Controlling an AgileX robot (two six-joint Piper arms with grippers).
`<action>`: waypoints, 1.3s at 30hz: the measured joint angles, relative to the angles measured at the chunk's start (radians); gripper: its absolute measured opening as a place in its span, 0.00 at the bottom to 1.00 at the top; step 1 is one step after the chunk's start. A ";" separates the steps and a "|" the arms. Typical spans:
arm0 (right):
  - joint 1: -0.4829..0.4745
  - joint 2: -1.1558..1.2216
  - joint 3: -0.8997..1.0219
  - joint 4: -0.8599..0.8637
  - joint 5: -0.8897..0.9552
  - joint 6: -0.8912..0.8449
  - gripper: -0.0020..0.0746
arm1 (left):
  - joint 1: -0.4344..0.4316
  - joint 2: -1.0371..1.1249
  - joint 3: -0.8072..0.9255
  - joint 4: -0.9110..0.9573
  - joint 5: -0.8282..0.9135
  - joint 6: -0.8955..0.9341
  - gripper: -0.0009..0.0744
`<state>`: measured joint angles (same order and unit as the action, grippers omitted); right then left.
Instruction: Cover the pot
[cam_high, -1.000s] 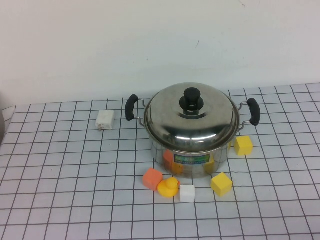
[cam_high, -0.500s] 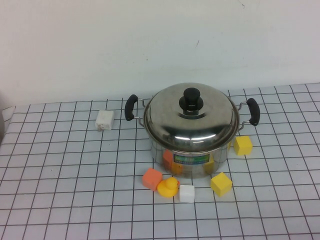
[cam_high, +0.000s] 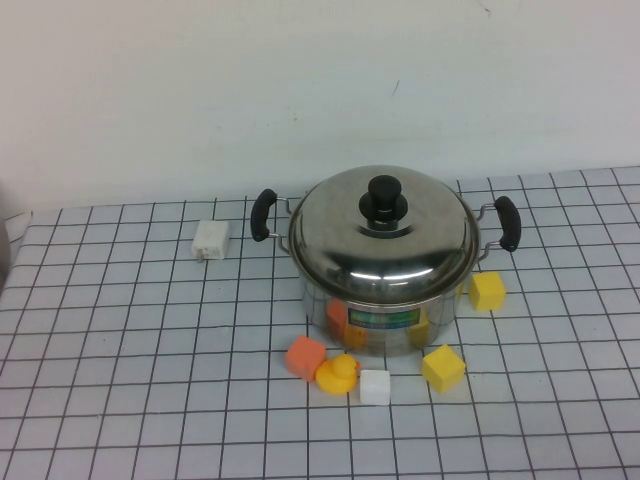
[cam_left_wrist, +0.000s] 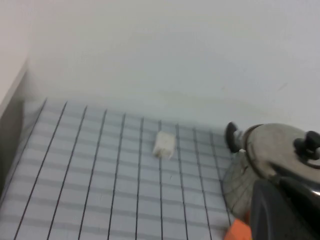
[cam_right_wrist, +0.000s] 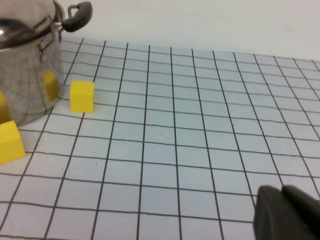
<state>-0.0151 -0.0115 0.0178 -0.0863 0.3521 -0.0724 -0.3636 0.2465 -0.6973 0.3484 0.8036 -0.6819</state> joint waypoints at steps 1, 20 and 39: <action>0.000 0.000 0.000 0.000 0.000 0.000 0.04 | 0.027 -0.018 0.024 -0.041 -0.047 0.059 0.01; 0.000 0.000 0.000 -0.002 0.000 0.000 0.04 | 0.310 -0.254 0.706 -0.359 -0.458 0.341 0.01; 0.000 0.000 0.000 -0.002 0.000 0.000 0.04 | 0.310 -0.258 0.706 -0.416 -0.461 0.611 0.01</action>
<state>-0.0151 -0.0115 0.0178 -0.0878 0.3521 -0.0724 -0.0537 -0.0116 0.0085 -0.0677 0.3427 -0.0705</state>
